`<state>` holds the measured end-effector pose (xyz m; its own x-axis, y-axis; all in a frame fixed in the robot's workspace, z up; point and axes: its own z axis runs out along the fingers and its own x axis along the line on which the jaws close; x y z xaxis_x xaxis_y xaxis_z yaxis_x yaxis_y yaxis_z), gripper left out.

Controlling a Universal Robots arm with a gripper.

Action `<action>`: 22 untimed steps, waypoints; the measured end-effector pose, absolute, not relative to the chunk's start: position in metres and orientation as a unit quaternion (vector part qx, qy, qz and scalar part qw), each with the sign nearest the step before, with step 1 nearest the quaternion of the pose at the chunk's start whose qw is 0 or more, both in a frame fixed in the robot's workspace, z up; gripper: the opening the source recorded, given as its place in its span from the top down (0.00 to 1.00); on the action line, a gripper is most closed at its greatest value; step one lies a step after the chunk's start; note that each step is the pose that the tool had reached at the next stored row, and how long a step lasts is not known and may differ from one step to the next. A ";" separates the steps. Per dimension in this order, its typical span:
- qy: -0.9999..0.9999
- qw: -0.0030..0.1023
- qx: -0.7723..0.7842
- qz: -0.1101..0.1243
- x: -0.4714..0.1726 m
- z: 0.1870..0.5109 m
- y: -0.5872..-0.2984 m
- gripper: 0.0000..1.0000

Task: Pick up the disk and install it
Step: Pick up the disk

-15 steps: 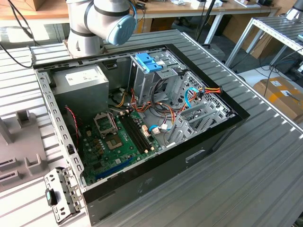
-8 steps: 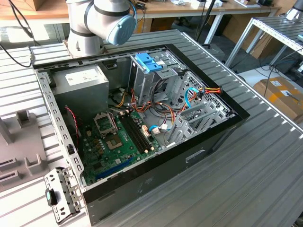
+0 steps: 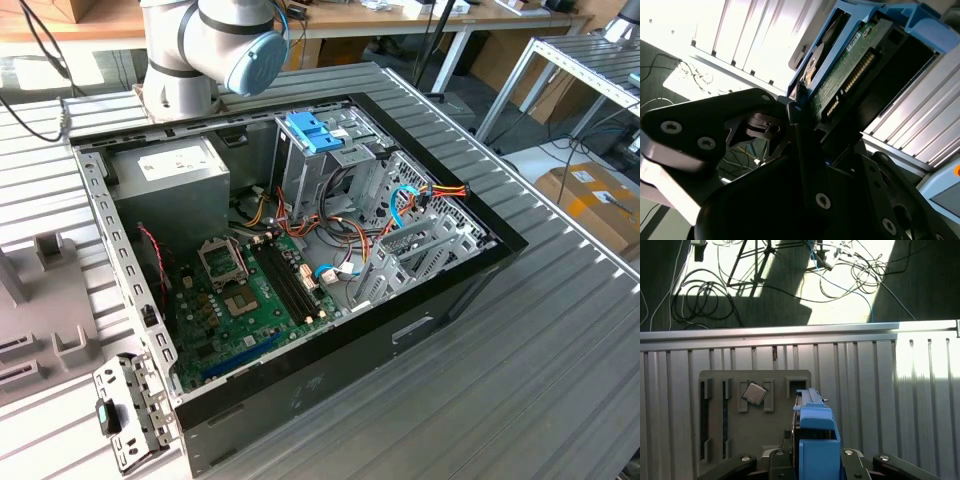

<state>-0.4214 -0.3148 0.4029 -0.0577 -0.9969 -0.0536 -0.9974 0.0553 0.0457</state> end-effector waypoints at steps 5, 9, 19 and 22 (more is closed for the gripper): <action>0.726 0.004 -0.686 0.035 -0.421 0.407 -0.315 0.64; 0.726 0.004 -0.686 0.035 -0.421 0.412 -0.315 0.64; 0.726 0.004 -0.686 0.035 -0.421 0.422 -0.315 0.64; 0.726 0.004 -0.686 0.035 -0.421 0.425 -0.315 0.64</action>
<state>-0.4214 -0.3148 0.4247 -0.0577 -0.9969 -0.0536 -0.9974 0.0553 0.0457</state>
